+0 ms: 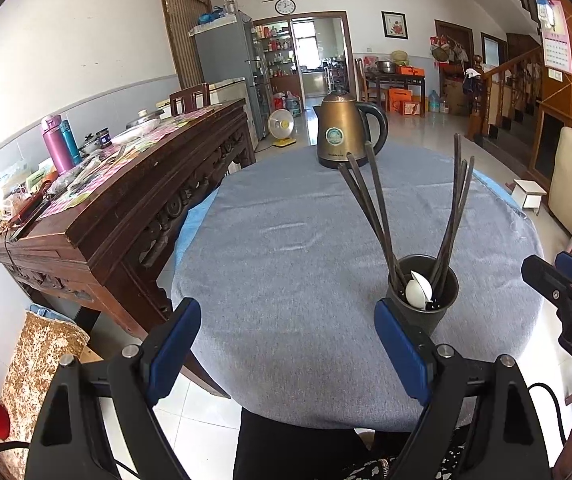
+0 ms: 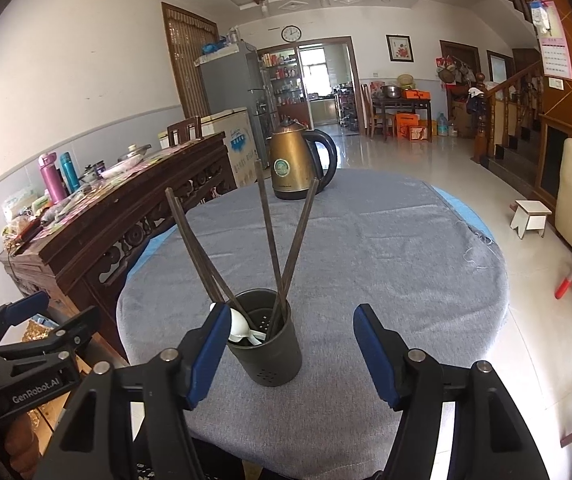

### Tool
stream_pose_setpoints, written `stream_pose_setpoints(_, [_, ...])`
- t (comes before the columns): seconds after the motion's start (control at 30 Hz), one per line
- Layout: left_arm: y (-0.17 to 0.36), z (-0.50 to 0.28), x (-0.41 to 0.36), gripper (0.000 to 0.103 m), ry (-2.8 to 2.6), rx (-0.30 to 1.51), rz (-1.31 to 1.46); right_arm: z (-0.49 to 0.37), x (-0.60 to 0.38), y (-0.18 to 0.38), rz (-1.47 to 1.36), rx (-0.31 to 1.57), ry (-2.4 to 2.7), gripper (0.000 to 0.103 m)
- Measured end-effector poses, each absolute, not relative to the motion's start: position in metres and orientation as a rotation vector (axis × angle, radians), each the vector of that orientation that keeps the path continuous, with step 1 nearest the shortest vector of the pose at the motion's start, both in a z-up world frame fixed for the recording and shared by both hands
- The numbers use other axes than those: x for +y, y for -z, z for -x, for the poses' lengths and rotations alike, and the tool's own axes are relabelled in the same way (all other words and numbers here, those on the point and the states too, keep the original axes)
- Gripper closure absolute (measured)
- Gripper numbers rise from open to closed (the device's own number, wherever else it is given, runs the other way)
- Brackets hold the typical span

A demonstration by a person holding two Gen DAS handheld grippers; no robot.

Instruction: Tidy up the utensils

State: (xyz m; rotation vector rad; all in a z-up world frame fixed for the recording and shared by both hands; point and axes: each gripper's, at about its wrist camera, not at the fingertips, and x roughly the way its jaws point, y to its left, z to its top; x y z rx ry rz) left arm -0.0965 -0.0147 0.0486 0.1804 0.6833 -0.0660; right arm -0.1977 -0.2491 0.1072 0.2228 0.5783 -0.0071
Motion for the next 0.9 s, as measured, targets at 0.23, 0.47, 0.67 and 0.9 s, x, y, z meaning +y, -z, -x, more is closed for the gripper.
stream_pose_setpoints(0.23, [-0.0488, 0.0953, -0.0151, 0.014, 0.061, 0.691, -0.178, 0.1987, -0.2509, -0.1071, -0.227, 0.578, 0.005, 0.036])
stream_pose_setpoints(0.47, [-0.0476, 0.0948, -0.0166, 0.014, 0.060, 0.699, -0.179, 0.1990, -0.2484, -0.1080, -0.214, 0.577, -0.003, 0.036])
stream_pose_setpoints(0.67, [-0.0471, 0.0937, -0.0160, 0.014, 0.066, 0.708, -0.174, 0.1971, -0.2486, -0.1061, -0.218, 0.584, -0.004, 0.036])
stream_pose_setpoints(0.9, [-0.0457, 0.0940, -0.0166, 0.015, 0.064, 0.710, -0.173, 0.1968, -0.2489, -0.1039, -0.217, 0.590, -0.007, 0.036])
